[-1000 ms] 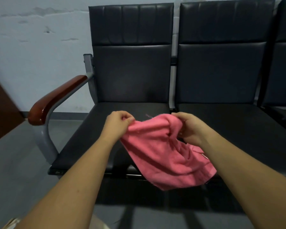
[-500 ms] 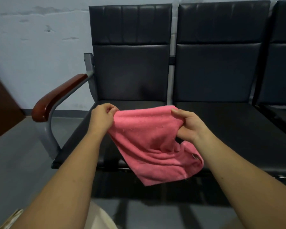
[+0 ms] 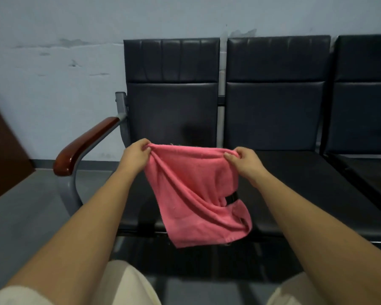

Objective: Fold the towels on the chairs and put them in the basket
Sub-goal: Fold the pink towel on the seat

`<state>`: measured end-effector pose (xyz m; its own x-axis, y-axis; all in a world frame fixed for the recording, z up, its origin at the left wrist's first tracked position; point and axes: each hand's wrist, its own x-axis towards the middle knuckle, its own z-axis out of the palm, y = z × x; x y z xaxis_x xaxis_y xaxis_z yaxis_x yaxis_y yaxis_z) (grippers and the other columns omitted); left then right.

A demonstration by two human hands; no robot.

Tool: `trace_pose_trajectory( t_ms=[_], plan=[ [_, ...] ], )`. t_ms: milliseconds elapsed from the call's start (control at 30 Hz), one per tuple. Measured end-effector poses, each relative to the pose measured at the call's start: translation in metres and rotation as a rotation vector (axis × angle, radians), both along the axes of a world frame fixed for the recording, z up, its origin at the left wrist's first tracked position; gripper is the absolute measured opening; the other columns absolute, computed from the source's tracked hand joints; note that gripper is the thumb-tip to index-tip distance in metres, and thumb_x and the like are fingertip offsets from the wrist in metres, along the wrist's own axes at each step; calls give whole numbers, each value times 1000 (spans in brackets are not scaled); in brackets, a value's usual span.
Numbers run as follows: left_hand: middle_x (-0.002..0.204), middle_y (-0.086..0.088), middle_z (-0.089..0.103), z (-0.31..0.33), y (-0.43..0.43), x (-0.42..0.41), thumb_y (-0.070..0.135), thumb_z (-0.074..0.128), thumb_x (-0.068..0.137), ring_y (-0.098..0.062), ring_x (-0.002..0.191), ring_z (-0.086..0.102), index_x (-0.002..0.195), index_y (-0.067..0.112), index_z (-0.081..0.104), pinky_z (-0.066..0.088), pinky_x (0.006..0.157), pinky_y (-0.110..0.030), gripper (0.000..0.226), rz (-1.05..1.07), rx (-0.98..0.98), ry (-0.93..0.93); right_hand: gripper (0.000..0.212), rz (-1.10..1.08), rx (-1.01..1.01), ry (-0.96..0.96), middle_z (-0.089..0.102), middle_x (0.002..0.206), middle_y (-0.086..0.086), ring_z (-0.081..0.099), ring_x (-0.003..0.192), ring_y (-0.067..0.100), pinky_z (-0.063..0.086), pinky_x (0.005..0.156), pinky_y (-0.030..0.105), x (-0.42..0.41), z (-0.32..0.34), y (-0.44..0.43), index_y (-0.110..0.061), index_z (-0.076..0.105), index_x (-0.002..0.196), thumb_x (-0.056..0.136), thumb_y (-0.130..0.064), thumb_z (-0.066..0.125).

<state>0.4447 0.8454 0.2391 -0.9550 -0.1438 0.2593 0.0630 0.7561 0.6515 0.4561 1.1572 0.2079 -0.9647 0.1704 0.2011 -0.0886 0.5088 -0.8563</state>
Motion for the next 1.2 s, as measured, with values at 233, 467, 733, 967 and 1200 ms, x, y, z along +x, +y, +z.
trace_pose_trajectory(
  t_ms=[233,467,733,967,1200],
  plan=[
    [93,-6,69,97,4,-3,14,57,97,-23,77,64,102,22,70,60,69,-39,17,-66,89,87,18,99,-590,-67,69,80,6,63,72,21,55,64,31,11,101,4,-12,67,96,98,-29,62],
    [97,-3,76,131,-26,12,2,55,79,-25,96,70,101,25,78,58,89,-45,39,-47,144,179,15,231,-1074,-120,62,92,10,60,78,18,52,70,27,18,139,20,1,66,103,95,-2,54],
    [92,-7,75,119,-47,20,4,63,80,-24,93,70,94,19,78,55,85,-36,25,-27,132,157,20,51,276,68,71,102,15,65,93,24,48,70,32,17,132,17,-5,73,103,97,-4,54],
    [83,-12,64,121,-44,18,3,53,90,-25,72,60,90,14,65,54,66,-37,17,-6,206,94,21,103,-223,-158,60,99,8,59,77,21,55,56,37,12,132,5,-15,62,106,107,-21,42],
    [83,-12,59,108,-33,9,2,49,97,-25,74,57,86,12,58,50,61,-34,18,-20,518,32,35,167,-631,-239,65,103,15,63,84,24,56,69,40,-3,117,1,-10,64,119,90,8,58]
  ],
)
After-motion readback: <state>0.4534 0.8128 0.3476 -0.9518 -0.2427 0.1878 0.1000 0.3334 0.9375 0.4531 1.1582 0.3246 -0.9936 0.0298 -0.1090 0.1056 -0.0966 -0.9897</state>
